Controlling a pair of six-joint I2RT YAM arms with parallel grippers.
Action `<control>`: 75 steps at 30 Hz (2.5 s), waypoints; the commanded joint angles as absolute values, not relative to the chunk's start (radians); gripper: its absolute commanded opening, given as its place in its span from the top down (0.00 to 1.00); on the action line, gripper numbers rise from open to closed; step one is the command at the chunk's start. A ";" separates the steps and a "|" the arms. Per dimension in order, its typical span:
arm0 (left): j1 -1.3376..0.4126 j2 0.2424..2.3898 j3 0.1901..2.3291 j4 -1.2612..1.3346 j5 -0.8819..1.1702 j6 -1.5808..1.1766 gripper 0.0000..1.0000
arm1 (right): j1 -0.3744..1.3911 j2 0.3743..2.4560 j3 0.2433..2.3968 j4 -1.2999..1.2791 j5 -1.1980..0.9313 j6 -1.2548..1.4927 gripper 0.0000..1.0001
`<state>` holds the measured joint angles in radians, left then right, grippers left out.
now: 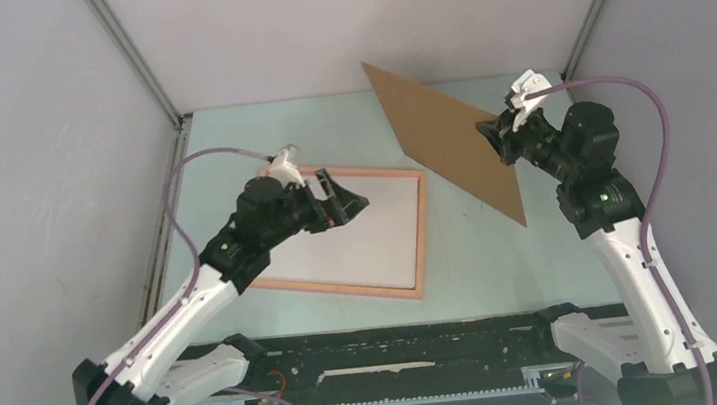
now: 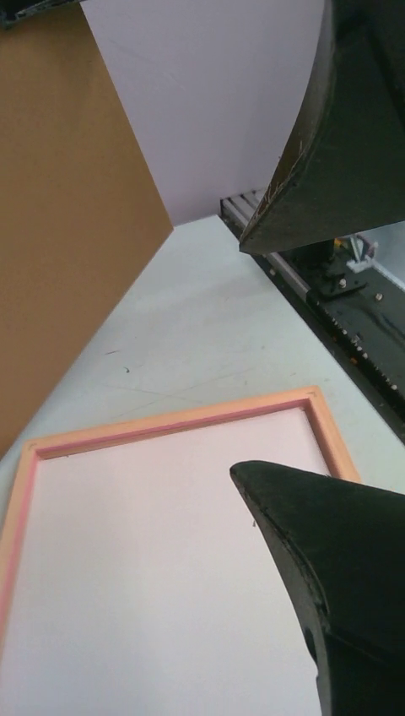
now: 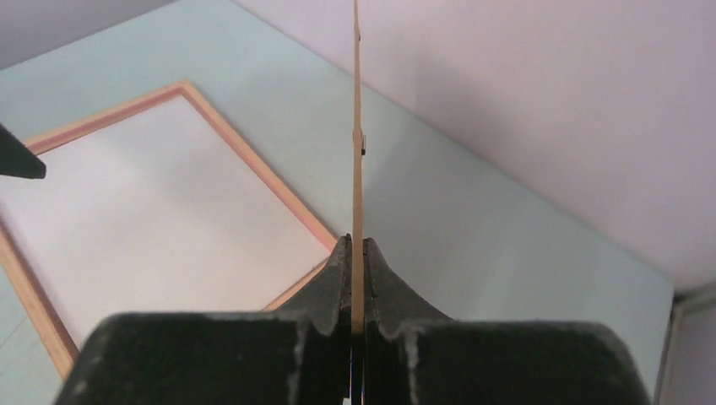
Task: Put the photo into the frame
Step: Move the photo frame to the center of the board, then turn over the photo frame item on the photo frame.
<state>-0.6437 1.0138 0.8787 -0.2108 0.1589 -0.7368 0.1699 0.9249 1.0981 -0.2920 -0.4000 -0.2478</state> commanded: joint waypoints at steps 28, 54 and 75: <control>-0.546 0.693 0.407 0.080 0.187 -1.906 0.07 | 0.786 0.849 0.713 -0.129 -0.465 -1.001 1.00; -0.615 1.038 0.249 0.611 0.137 -1.764 0.99 | 0.895 0.883 0.514 0.011 -0.434 -0.886 0.99; -0.556 1.282 0.159 1.027 0.178 -1.659 1.00 | 0.934 0.718 0.776 -0.352 0.109 0.315 0.00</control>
<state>-0.5743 1.2530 0.1837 0.8219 0.1684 -1.7088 1.1240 0.7128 0.6548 -0.1955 0.0605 -0.1406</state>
